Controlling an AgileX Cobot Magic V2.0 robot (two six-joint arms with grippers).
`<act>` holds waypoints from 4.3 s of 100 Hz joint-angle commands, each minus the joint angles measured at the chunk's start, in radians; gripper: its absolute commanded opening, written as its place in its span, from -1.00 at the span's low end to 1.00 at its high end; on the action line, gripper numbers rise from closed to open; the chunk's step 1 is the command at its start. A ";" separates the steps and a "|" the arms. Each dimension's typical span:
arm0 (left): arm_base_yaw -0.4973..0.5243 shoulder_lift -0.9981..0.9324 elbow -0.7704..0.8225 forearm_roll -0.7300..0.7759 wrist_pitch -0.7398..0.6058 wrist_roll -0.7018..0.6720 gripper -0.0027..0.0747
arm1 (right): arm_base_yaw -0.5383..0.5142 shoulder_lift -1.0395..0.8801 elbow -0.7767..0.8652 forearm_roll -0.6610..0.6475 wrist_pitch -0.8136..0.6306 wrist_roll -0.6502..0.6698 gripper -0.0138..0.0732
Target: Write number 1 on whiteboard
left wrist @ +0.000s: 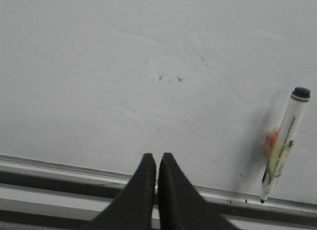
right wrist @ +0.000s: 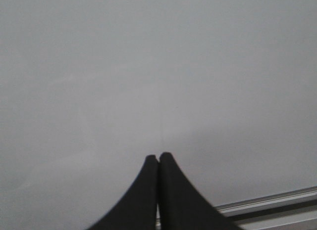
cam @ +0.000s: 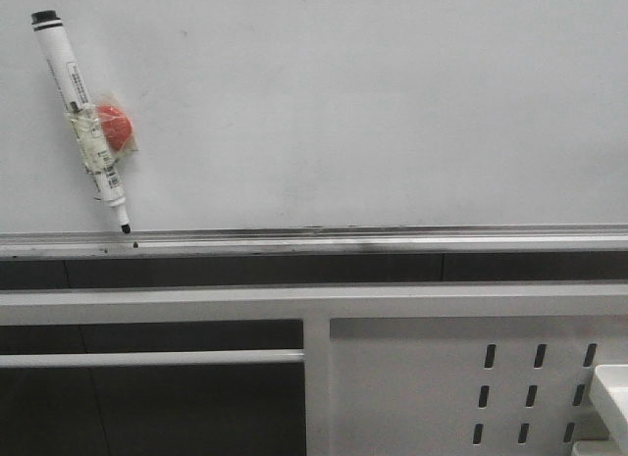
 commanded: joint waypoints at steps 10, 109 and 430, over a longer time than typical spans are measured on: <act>-0.002 0.109 -0.072 -0.021 -0.269 -0.011 -0.98 | 0.001 0.116 -0.134 -0.015 -0.083 0.007 -0.82; -0.324 0.359 -0.057 0.222 -0.421 -0.012 -0.02 | 0.312 0.548 -0.134 0.044 -0.151 -0.307 -0.82; -0.608 1.405 -0.217 0.620 -1.182 -0.188 -0.98 | 0.692 0.616 -0.258 0.050 0.036 -0.535 -0.79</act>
